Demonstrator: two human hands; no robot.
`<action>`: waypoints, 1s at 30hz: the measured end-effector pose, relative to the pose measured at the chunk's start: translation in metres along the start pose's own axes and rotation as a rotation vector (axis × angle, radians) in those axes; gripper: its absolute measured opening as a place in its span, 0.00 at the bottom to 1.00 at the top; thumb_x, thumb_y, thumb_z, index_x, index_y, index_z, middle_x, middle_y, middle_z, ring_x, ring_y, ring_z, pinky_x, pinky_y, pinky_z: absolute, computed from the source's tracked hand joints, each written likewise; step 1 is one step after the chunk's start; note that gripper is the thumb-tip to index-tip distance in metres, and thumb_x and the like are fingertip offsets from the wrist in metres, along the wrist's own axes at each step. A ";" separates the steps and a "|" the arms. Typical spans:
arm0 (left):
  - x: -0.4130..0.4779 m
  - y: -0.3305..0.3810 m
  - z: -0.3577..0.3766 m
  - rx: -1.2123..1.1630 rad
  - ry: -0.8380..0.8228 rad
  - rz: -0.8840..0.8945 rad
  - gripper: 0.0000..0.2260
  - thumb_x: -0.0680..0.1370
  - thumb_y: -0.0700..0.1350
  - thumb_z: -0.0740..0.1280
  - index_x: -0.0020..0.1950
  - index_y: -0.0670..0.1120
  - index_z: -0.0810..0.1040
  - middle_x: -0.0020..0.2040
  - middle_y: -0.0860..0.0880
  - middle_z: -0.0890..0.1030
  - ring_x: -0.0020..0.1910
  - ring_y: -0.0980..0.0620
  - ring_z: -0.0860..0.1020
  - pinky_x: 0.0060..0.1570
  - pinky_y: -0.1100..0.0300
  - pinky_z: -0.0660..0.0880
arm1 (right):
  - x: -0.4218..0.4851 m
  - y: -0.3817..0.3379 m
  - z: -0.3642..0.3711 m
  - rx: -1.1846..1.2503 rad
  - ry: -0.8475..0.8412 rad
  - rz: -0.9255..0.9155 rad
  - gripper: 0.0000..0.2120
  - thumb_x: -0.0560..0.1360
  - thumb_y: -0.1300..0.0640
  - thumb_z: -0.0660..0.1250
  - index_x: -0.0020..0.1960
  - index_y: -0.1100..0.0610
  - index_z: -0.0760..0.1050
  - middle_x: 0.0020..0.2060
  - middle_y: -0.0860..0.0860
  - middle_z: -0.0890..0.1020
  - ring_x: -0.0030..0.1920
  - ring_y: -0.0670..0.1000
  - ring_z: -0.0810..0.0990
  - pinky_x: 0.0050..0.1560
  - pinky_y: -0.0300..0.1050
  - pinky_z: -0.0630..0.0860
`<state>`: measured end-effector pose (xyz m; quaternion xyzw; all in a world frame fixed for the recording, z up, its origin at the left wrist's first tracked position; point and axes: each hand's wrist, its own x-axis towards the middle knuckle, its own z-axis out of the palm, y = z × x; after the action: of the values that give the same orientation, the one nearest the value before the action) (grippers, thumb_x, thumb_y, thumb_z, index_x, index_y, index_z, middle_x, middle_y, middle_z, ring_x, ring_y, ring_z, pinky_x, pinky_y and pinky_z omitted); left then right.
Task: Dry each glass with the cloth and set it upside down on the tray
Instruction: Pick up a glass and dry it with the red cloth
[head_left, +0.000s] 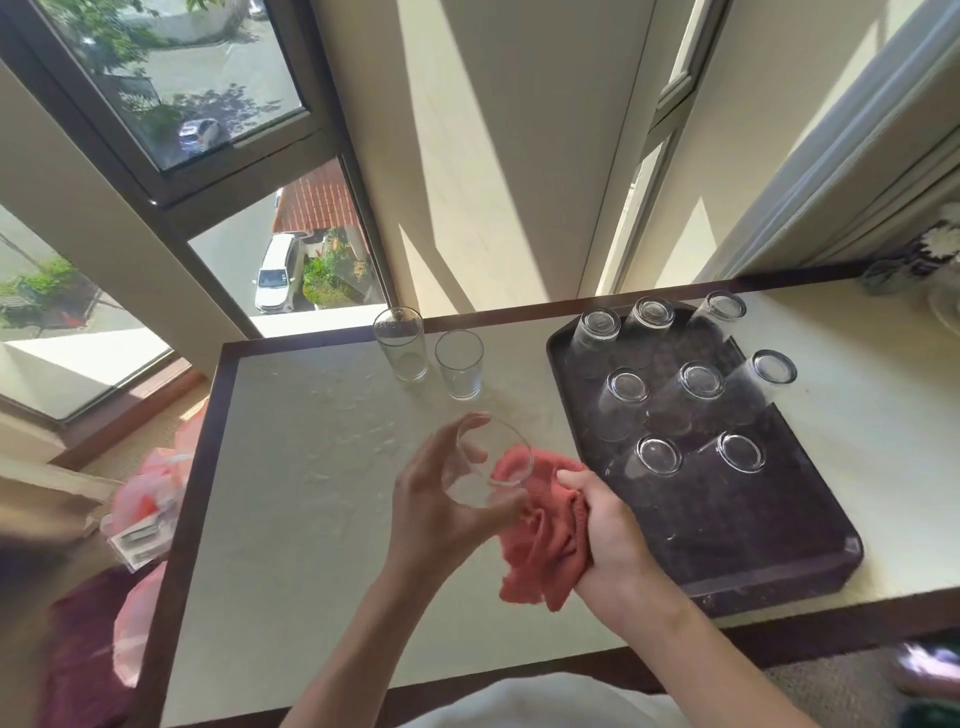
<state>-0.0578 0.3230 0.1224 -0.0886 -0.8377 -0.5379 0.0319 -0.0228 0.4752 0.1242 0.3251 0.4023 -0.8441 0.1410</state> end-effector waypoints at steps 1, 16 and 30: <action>0.001 -0.002 -0.004 0.076 -0.029 0.021 0.30 0.59 0.58 0.77 0.60 0.62 0.77 0.43 0.54 0.81 0.44 0.60 0.80 0.48 0.71 0.75 | -0.004 -0.003 -0.002 -0.013 0.025 -0.068 0.15 0.78 0.55 0.60 0.53 0.65 0.79 0.41 0.65 0.83 0.39 0.61 0.81 0.48 0.59 0.76; -0.017 -0.022 -0.014 0.410 -0.325 -0.054 0.34 0.55 0.60 0.77 0.62 0.65 0.77 0.44 0.57 0.82 0.44 0.57 0.81 0.44 0.58 0.79 | 0.036 0.017 0.023 -0.552 -0.118 -0.149 0.15 0.83 0.55 0.54 0.56 0.62 0.76 0.37 0.57 0.80 0.37 0.57 0.76 0.37 0.47 0.72; -0.035 0.013 0.041 -0.314 -0.360 -0.295 0.32 0.54 0.48 0.82 0.56 0.47 0.78 0.48 0.50 0.85 0.49 0.52 0.85 0.48 0.58 0.82 | -0.015 0.004 -0.065 -0.496 -0.055 -0.027 0.17 0.76 0.45 0.62 0.55 0.53 0.83 0.55 0.56 0.85 0.58 0.59 0.81 0.65 0.57 0.75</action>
<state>-0.0200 0.3611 0.1114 -0.0636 -0.7401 -0.6356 -0.2105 0.0184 0.5230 0.1014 0.2520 0.5976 -0.7298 0.2161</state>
